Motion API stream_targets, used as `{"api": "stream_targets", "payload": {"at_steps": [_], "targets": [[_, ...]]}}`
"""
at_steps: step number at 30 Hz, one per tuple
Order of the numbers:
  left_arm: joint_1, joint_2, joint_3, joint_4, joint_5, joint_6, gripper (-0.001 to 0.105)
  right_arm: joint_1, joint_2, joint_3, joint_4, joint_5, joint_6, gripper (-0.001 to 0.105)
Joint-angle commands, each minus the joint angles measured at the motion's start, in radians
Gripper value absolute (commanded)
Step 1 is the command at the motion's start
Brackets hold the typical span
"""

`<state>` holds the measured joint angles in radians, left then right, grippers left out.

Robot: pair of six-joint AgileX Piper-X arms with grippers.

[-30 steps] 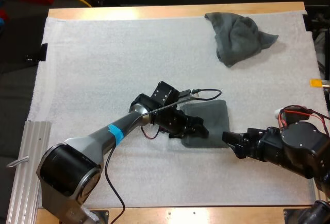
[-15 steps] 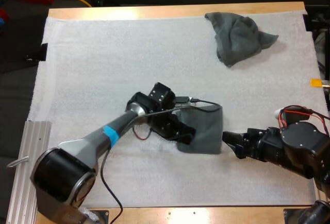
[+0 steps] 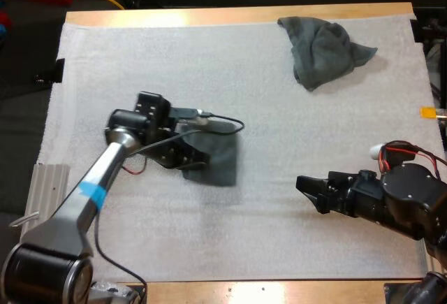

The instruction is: Pick towel from pile, fold and stack

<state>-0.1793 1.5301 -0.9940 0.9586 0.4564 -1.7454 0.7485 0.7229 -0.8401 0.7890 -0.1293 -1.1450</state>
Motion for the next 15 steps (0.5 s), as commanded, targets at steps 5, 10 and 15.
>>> {"api": "stream_targets", "payload": {"at_steps": [5, 10, 15], "targets": [[0.068, -0.028, -0.069, 0.143, -0.093, 0.121, 0.000, 0.000, 0.013, -0.006, -0.008, -0.007, 0.001, 0.075], [0.109, -0.028, -0.120, 0.196, -0.211, 0.159, 0.000, 0.000, 0.020, -0.006, -0.008, -0.009, 0.001, 0.075], [0.127, -0.028, -0.129, 0.200, -0.346, 0.201, 0.000, 0.000, 0.020, -0.006, -0.008, -0.035, 0.001, 0.075]]}}
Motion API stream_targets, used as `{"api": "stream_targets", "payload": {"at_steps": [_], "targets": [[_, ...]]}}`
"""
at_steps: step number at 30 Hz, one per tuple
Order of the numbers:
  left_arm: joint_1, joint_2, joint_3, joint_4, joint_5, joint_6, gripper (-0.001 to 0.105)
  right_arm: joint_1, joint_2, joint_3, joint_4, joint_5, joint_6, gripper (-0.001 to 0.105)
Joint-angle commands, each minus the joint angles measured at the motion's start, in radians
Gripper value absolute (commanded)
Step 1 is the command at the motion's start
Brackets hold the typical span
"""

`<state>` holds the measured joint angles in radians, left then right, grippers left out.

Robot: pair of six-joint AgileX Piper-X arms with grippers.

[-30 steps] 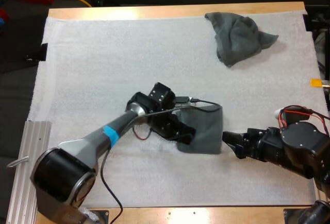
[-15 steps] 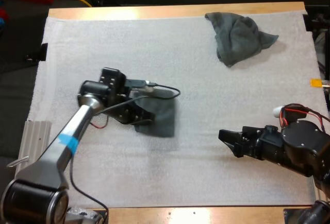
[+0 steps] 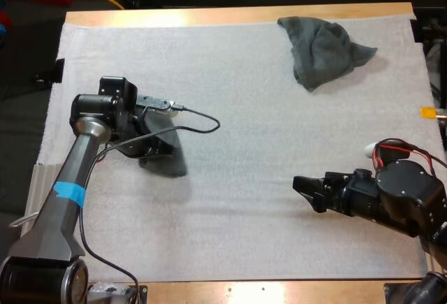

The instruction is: Pick towel from pile, fold and stack

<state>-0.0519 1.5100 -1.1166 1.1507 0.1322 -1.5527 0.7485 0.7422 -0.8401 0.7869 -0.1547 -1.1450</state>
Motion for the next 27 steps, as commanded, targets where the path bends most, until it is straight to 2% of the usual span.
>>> {"api": "stream_targets", "payload": {"at_steps": [1, 3, 7, 15, 20, 24, 27], "targets": [[0.004, -0.008, -0.006, 0.009, -0.045, 0.019, 0.000, 0.000, 0.000, -0.006, -0.006, -0.015, 0.001, 0.075], [0.010, -0.008, -0.006, 0.009, -0.066, 0.031, 0.000, 0.000, 0.000, -0.006, -0.006, -0.015, 0.001, 0.075], [0.009, -0.005, -0.006, 0.009, -0.175, 0.061, 0.000, 0.000, 0.000, -0.006, -0.006, -0.015, 0.001, 0.075], [0.051, 0.031, -0.006, 0.012, -0.181, 0.072, 0.000, 0.000, 0.000, -0.006, -0.006, -0.015, 0.001, 0.075], [0.089, 0.075, -0.006, 0.014, -0.269, 0.067, 0.000, 0.000, 0.000, -0.006, -0.006, -0.024, 0.001, 0.075], [0.107, 0.091, -0.006, 0.008, -0.278, 0.049, 0.001, 0.000, 0.000, -0.006, -0.006, -0.030, 0.001, 0.075], [0.114, 0.100, -0.006, 0.002, -0.291, 0.045, 0.018, 0.000, 0.000, -0.006, -0.006, -0.030, 0.001, 0.075]]}}
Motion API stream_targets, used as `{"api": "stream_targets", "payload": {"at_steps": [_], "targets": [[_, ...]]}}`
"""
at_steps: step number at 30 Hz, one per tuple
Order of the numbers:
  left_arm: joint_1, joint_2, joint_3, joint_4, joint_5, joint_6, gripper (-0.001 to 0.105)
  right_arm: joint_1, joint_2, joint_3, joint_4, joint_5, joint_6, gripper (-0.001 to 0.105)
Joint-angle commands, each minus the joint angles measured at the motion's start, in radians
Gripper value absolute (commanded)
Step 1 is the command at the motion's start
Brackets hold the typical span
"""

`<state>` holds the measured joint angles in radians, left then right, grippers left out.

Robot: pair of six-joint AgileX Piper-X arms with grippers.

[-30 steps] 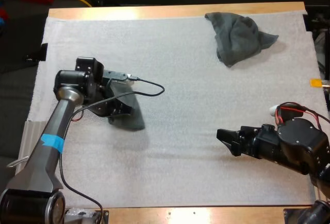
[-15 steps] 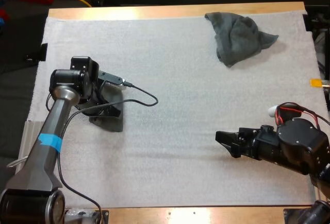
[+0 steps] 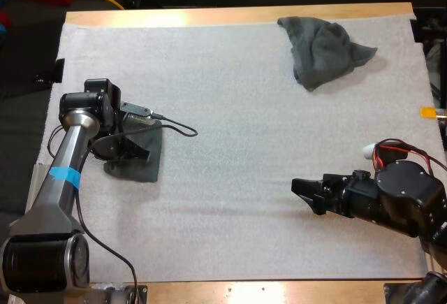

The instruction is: Pick towel from pile, fold and stack

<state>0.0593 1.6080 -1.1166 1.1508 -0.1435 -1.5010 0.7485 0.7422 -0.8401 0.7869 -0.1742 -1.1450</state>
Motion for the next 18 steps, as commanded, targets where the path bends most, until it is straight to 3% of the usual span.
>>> {"api": "stream_targets", "payload": {"at_steps": [1, 5, 7, 11, 15, 18], "targets": [[0.002, 0.002, -0.006, 0.000, -0.043, -0.022, 0.029, 0.000, 0.000, -0.006, -0.006, -0.011, -0.002, 0.075], [0.002, 0.002, -0.006, -0.007, -0.178, -0.043, 0.059, 0.000, 0.000, -0.006, -0.006, -0.011, -0.002, 0.075], [0.002, 0.002, -0.006, -0.007, -0.220, -0.046, 0.067, 0.000, 0.000, -0.006, -0.006, -0.011, -0.002, 0.075], [0.002, 0.002, -0.006, -0.007, -0.317, -0.075, 0.068, 0.000, 0.000, -0.006, -0.006, -0.011, -0.002, 0.075], [0.002, -0.009, -0.014, -0.005, -0.280, -0.095, 0.068, 0.000, 0.000, -0.006, -0.006, -0.011, -0.002, 0.075], [0.002, -0.027, -0.018, -0.009, -0.173, -0.095, 0.068, 0.000, 0.000, -0.006, -0.006, -0.011, -0.002, 0.075]]}}
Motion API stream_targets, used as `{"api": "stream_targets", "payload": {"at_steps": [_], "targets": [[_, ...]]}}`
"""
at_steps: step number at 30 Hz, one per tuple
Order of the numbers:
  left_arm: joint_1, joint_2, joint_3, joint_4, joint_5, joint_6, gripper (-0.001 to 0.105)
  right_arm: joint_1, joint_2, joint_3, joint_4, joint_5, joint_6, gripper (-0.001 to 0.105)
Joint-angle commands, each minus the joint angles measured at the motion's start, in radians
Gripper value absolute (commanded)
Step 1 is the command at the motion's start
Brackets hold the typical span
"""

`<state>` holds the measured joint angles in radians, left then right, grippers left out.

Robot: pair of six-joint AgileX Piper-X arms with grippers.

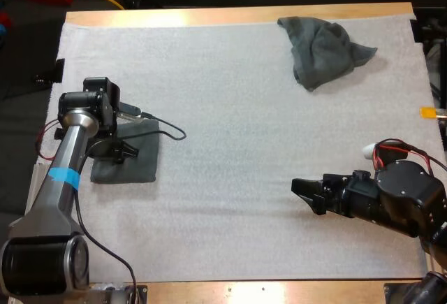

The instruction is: Pick towel from pile, fold and stack

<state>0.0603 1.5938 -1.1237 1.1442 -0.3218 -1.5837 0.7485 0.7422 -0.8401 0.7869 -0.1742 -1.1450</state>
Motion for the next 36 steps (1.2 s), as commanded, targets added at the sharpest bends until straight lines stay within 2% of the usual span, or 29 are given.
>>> {"api": "stream_targets", "payload": {"at_steps": [1, 5, 7, 14, 22, 27, 32, 36], "targets": [[0.001, -0.018, -0.011, -0.009, 0.070, -0.012, 0.068, 0.000, 0.000, -0.006, -0.006, -0.011, -0.002, 0.075], [0.001, -0.008, -0.008, -0.018, 0.258, -0.012, 0.068, 0.000, 0.000, -0.006, -0.006, -0.011, -0.002, 0.075], [0.001, 0.004, -0.002, -0.023, 0.299, -0.018, 0.068, 0.000, 0.000, -0.006, -0.006, -0.011, -0.002, 0.075], [0.001, 0.074, 0.032, -0.045, 0.304, -0.047, 0.068, 0.000, 0.000, -0.006, -0.006, -0.011, -0.002, 0.075], [0.001, 0.106, 0.023, -0.040, 0.342, -0.050, 0.068, 0.000, 0.000, -0.006, -0.006, -0.011, -0.002, 0.075], [0.001, 0.067, -0.024, -0.004, 0.343, -0.050, 0.068, 0.000, 0.000, -0.006, -0.006, -0.011, -0.002, 0.075], [0.001, -0.026, -0.094, 0.036, 0.375, -0.050, 0.068, 0.000, 0.000, -0.006, -0.006, -0.011, -0.002, 0.075], [0.001, -0.117, -0.102, 0.033, 0.386, -0.050, 0.068, 0.000, 0.000, -0.006, -0.006, -0.011, -0.002, 0.075]]}}
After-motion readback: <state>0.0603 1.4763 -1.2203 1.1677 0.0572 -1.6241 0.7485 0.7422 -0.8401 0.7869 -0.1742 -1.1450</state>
